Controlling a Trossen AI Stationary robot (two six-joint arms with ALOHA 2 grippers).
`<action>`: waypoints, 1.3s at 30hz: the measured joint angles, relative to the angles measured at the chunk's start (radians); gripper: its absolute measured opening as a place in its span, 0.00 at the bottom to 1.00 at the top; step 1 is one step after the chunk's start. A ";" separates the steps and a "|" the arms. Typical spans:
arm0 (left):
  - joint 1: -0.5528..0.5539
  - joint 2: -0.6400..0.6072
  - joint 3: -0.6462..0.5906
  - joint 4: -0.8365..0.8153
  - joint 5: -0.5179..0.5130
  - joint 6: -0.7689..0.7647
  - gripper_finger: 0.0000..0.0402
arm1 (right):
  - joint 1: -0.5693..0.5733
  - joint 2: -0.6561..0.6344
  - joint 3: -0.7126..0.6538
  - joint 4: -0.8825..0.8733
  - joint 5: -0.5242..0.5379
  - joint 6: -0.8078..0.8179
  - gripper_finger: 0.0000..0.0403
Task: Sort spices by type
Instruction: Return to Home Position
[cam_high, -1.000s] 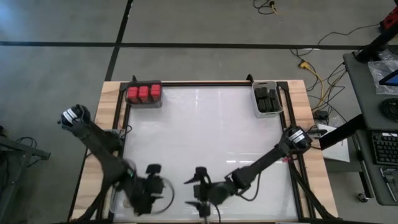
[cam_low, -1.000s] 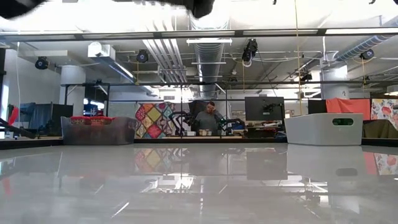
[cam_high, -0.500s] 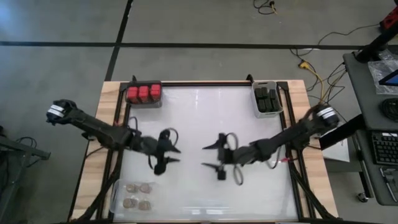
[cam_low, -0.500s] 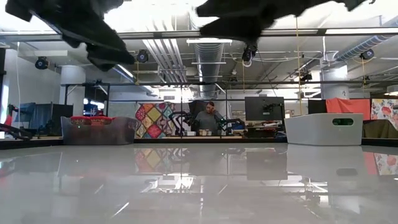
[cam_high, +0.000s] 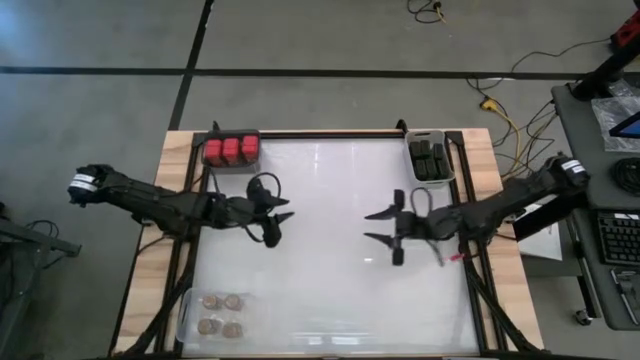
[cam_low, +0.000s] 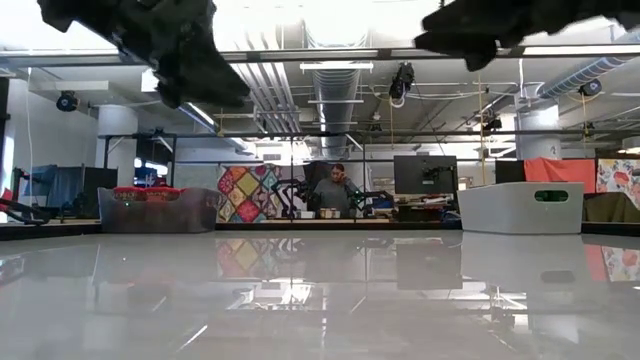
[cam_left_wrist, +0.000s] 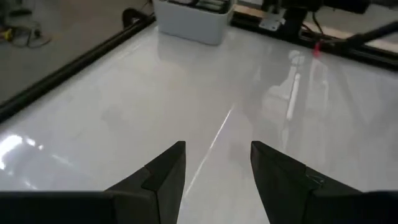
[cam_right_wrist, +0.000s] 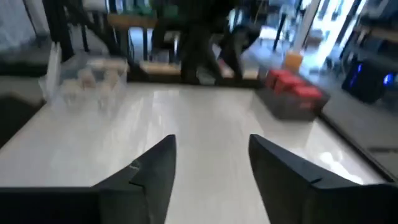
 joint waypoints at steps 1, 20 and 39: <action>-0.004 0.003 -0.002 0.018 0.003 0.017 0.41 | 0.000 -0.032 -0.041 0.043 -0.003 -0.020 0.47; -0.062 -0.565 -0.407 0.231 0.044 0.142 0.41 | -0.003 -0.806 -0.352 -0.319 -0.055 0.133 0.09; -0.062 -0.924 -0.628 0.399 0.143 0.376 0.40 | -0.175 -1.052 -0.379 -0.625 -0.205 0.269 0.03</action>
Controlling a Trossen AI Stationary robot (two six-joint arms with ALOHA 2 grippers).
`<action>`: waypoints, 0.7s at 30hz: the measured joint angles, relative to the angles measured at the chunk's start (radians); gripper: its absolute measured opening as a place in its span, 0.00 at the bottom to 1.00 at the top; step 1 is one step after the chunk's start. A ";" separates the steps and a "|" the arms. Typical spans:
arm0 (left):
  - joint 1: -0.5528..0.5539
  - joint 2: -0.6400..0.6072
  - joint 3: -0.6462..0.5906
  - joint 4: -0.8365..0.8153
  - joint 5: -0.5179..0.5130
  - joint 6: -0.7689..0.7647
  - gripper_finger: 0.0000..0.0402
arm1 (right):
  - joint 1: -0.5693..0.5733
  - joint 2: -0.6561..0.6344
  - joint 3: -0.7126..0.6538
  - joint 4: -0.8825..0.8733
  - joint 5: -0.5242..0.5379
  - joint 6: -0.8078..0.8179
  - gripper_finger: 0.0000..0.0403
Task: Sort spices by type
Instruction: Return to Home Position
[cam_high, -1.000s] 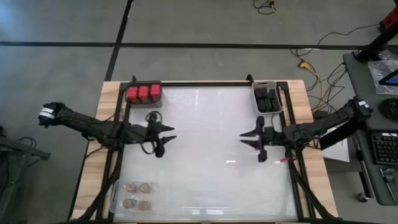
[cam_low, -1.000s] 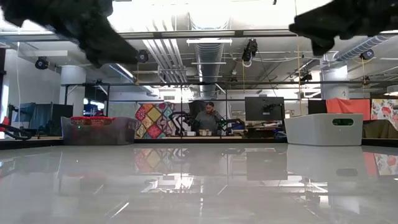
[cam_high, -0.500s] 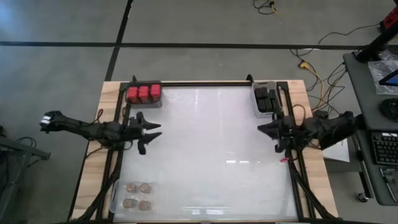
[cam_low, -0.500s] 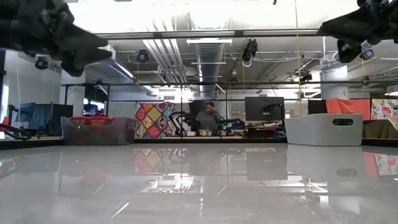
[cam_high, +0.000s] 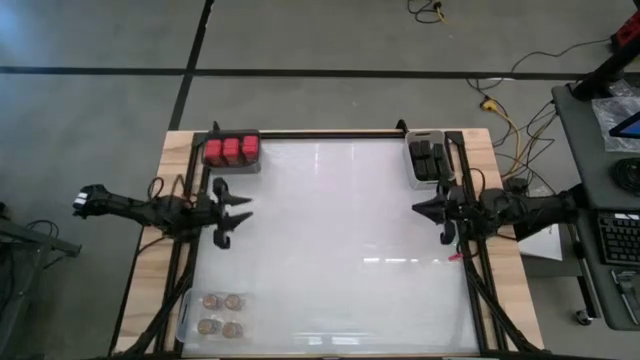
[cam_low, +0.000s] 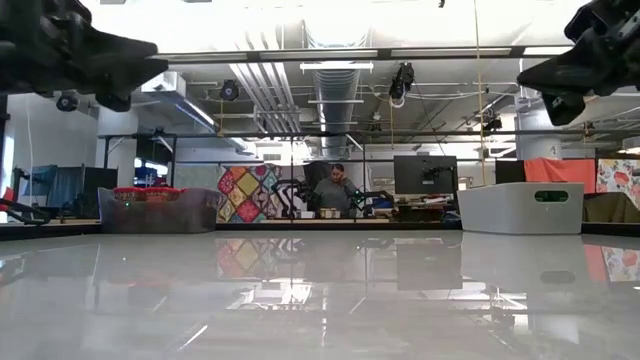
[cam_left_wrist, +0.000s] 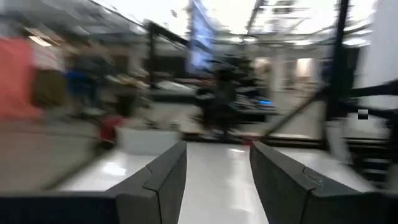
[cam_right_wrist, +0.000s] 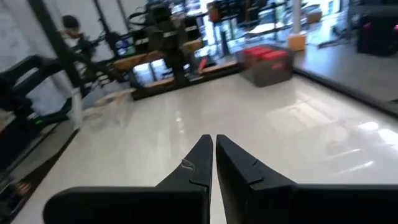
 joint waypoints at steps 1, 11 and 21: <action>0.004 -0.002 0.000 0.014 -0.032 0.043 0.39 | -0.017 0.000 0.008 -0.008 -0.001 -0.006 0.03; 0.009 0.023 -0.001 -0.021 -0.026 0.039 0.38 | -0.069 0.039 -0.160 0.308 -0.036 -0.045 0.03; 0.009 0.065 0.000 -0.038 -0.099 0.043 0.38 | -0.067 0.127 -0.167 0.309 -0.050 -0.074 0.03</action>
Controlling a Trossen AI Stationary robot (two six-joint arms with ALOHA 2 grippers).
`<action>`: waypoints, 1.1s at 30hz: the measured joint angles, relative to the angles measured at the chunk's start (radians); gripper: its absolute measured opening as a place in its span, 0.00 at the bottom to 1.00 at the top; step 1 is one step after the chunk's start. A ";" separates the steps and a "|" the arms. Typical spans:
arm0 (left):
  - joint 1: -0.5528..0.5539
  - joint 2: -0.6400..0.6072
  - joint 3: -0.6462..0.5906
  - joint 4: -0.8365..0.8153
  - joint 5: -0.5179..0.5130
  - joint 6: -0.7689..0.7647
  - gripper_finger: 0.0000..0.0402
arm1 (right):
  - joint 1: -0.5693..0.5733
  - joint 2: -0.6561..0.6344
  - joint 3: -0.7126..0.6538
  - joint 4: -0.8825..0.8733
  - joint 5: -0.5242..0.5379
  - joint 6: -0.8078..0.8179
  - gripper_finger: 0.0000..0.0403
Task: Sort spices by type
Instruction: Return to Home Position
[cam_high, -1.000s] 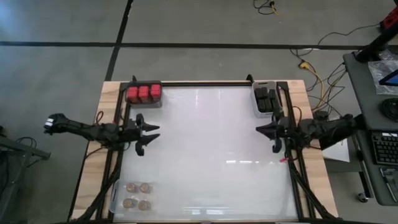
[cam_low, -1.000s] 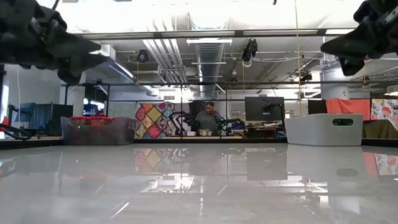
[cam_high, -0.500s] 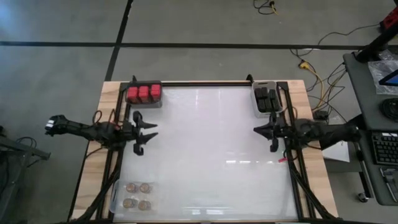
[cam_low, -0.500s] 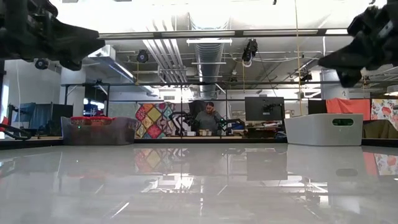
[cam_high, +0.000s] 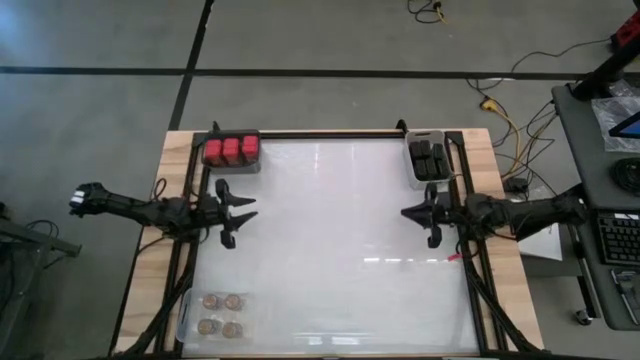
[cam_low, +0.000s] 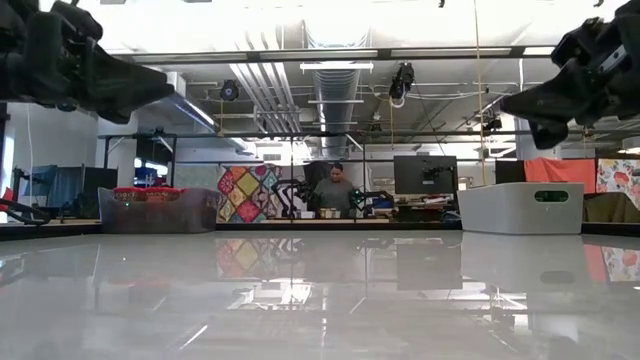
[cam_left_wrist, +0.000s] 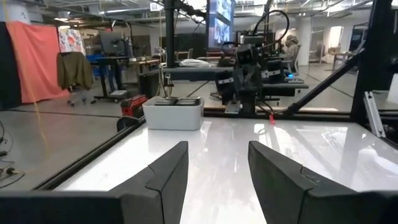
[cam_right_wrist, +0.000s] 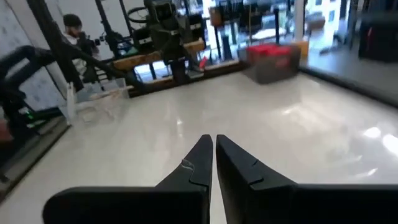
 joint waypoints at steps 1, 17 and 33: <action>0.000 0.003 0.000 0.000 0.000 0.000 0.38 | 0.000 0.009 0.000 0.000 -0.004 0.033 0.03; 0.000 0.063 0.010 -0.006 0.000 0.000 0.38 | 0.000 0.065 0.000 -0.003 -0.003 0.150 0.03; 0.000 0.103 0.011 -0.008 0.000 0.000 0.38 | -0.037 -0.033 0.000 0.001 -0.001 0.150 0.03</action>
